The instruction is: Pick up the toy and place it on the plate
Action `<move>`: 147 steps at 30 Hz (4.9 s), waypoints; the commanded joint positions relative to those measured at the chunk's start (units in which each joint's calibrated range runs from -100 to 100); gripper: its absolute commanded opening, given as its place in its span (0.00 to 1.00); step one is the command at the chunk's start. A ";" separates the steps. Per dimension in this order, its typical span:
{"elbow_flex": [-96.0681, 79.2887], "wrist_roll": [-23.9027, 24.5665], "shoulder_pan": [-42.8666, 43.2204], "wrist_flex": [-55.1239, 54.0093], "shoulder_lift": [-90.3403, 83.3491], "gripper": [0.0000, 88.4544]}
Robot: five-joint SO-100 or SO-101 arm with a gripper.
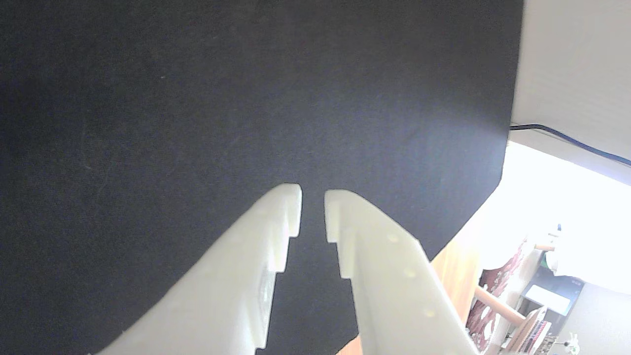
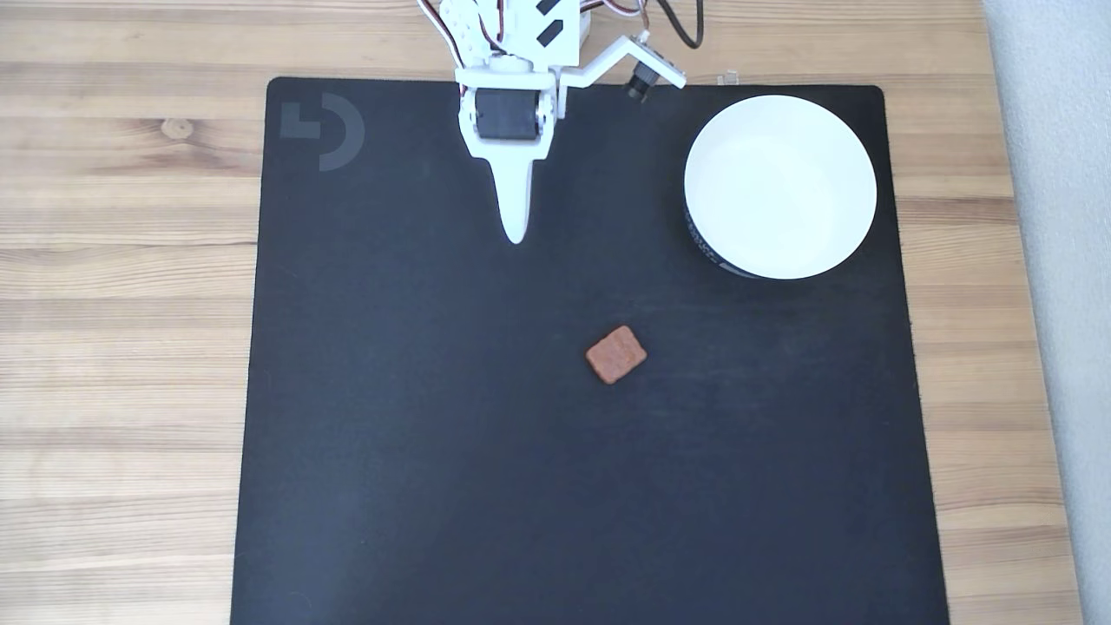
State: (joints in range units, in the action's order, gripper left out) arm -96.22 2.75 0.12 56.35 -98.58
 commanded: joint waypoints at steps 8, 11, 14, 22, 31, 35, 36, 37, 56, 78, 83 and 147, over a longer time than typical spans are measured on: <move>18.84 -0.20 0.17 -0.81 19.68 0.03; 24.79 -0.20 0.42 -2.50 28.60 0.03; 28.94 -0.20 0.42 -3.01 34.43 0.03; 46.69 -0.25 1.17 -3.01 52.11 0.03; 66.97 -0.30 7.11 -2.33 75.62 0.03; 72.92 -0.30 9.03 -2.25 82.79 0.03; 74.00 -0.30 9.29 -2.25 83.95 0.03; 75.18 -0.30 9.62 -2.25 85.29 0.03; 99.60 -0.30 13.05 5.46 114.63 0.03; 102.94 -0.35 14.14 13.50 114.63 0.25; 108.52 -0.35 14.22 19.60 115.22 0.36; 108.43 -13.40 13.30 19.77 128.39 0.36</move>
State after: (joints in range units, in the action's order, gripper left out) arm 10.82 -10.79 13.61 76.95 28.48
